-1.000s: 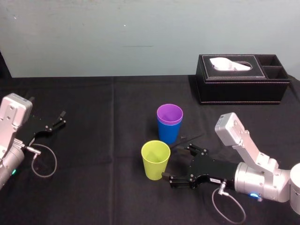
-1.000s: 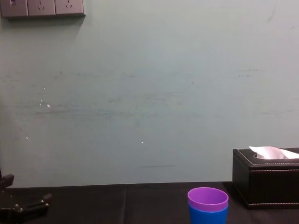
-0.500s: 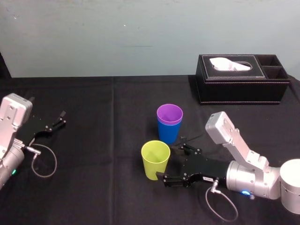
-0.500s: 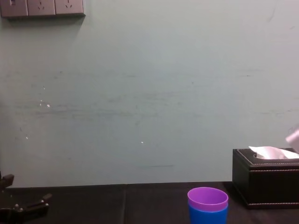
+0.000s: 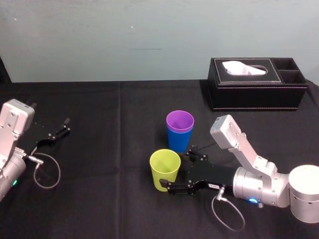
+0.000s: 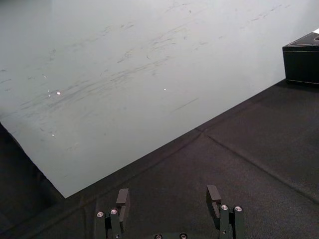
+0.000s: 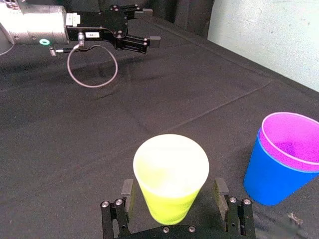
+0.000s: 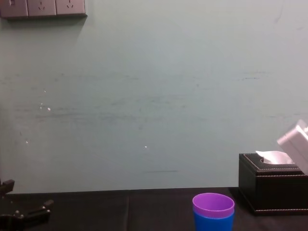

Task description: Stack the three plastic cups sequentially using one hand.

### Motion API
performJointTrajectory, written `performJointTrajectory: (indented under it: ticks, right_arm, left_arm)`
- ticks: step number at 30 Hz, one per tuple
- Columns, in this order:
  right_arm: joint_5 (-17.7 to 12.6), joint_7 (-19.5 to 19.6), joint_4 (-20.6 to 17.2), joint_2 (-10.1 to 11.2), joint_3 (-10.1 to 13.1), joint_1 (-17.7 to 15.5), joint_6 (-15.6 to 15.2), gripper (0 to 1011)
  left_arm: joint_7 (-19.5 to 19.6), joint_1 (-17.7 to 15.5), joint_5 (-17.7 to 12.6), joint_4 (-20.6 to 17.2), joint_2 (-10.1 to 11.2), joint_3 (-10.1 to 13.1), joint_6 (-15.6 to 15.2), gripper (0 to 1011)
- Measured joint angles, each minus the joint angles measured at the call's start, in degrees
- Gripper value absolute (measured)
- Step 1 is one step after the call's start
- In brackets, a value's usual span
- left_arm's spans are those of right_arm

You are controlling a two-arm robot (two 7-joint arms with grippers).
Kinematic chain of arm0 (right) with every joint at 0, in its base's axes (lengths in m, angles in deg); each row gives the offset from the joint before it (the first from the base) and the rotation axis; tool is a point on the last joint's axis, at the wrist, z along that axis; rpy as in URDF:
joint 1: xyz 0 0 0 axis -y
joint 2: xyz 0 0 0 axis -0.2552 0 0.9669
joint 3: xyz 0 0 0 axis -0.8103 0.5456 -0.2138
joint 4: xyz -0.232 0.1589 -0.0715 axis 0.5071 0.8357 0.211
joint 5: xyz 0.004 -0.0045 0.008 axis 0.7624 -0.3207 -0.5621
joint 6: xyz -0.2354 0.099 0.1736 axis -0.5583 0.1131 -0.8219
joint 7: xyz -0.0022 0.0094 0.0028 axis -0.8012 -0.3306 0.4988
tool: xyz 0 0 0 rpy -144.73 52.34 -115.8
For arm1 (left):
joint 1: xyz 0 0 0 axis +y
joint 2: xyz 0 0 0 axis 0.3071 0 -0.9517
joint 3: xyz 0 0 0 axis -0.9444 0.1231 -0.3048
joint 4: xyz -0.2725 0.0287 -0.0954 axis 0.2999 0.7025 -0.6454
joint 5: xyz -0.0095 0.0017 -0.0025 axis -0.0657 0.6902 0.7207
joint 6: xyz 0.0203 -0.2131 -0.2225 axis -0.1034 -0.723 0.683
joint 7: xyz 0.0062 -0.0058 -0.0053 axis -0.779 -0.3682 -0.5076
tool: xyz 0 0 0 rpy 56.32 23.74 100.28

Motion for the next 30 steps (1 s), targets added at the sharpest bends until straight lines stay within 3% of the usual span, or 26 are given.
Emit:
performJointTrajectory:
  ticks: [16,30]
  right_arm:
    - [0.29,0.5,2.11,-2.06,-0.64,1.57,-0.08,1003]
    - [0.45,0.61,2.31,-2.23,-0.74,1.65,0.13,1003]
  left_arm:
    - [0.0,0.0,0.0,0.0,0.0,0.0,0.0,1010]
    - [0.0,0.0,0.0,0.0,0.0,0.0,0.0,1010]
